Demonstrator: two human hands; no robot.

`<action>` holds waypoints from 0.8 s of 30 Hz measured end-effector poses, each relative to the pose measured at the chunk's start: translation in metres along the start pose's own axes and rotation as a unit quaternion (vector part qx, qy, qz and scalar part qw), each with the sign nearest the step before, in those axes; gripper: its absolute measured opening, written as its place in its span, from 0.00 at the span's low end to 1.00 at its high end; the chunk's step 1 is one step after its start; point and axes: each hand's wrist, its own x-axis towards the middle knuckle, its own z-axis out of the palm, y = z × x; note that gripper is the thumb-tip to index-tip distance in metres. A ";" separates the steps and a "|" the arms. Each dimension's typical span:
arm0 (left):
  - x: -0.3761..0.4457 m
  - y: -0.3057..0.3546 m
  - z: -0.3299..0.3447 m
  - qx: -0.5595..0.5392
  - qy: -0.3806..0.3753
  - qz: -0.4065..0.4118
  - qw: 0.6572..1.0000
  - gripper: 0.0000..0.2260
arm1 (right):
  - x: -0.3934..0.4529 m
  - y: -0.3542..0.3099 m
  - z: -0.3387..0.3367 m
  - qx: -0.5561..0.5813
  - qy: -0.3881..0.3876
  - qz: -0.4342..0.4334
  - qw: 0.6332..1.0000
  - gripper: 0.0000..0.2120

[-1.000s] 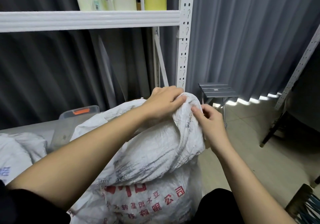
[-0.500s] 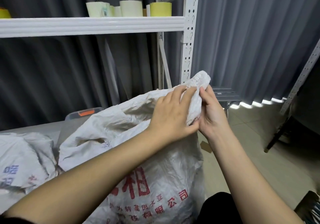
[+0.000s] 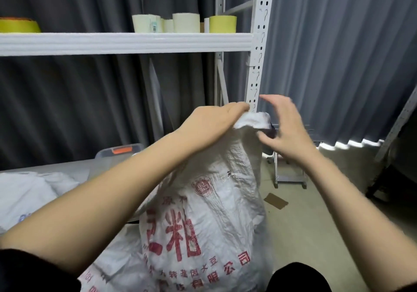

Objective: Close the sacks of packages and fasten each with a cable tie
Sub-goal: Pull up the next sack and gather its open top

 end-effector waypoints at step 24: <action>-0.016 -0.033 0.029 0.086 0.028 0.000 0.996 0.26 | 0.027 0.001 0.002 -0.134 -0.197 -0.081 0.968 0.15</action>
